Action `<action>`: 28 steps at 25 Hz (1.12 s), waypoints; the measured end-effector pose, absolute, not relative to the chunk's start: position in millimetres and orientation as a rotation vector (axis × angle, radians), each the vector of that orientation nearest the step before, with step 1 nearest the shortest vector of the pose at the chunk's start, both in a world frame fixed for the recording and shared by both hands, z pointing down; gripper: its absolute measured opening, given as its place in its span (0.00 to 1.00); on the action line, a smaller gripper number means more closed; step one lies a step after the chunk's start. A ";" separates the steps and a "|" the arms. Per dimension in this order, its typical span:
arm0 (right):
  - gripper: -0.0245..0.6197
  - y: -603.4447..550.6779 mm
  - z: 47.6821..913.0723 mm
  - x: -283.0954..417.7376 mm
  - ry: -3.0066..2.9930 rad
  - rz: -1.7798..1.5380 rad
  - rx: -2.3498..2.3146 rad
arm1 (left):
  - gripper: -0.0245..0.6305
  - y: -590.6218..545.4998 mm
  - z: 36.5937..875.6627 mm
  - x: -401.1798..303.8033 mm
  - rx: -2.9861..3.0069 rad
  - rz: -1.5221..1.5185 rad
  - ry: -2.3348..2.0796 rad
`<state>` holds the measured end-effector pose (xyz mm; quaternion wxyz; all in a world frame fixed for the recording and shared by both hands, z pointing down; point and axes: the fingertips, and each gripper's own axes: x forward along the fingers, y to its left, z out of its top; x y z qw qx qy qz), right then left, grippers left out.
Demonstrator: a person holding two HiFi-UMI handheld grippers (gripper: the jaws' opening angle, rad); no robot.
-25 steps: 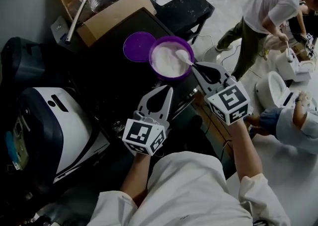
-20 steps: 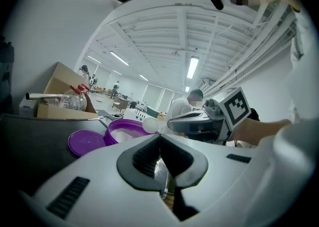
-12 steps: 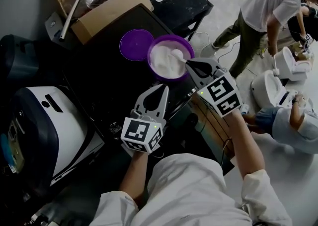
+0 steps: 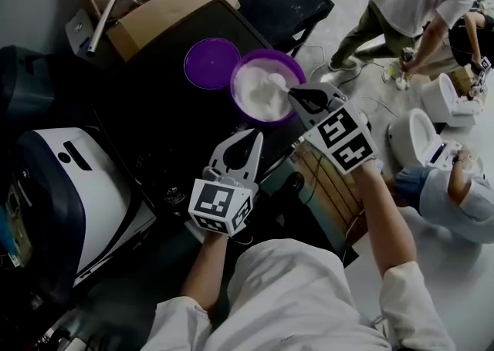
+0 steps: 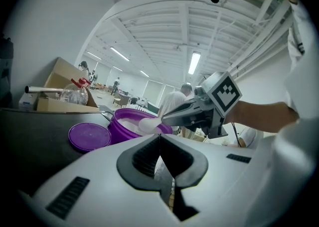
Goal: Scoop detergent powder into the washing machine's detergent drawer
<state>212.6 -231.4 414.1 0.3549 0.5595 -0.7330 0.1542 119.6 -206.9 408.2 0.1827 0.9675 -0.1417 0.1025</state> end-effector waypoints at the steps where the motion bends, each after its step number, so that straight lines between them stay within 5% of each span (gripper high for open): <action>1: 0.05 -232.7 414.9 212.7 -1.889 0.400 1.436 | 0.07 -207.3 409.1 120.2 2.731 0.292 -0.400; 28: 0.05 -232.4 435.9 198.3 -1.850 0.482 1.130 | 0.07 -211.4 415.4 124.0 2.723 0.305 -0.379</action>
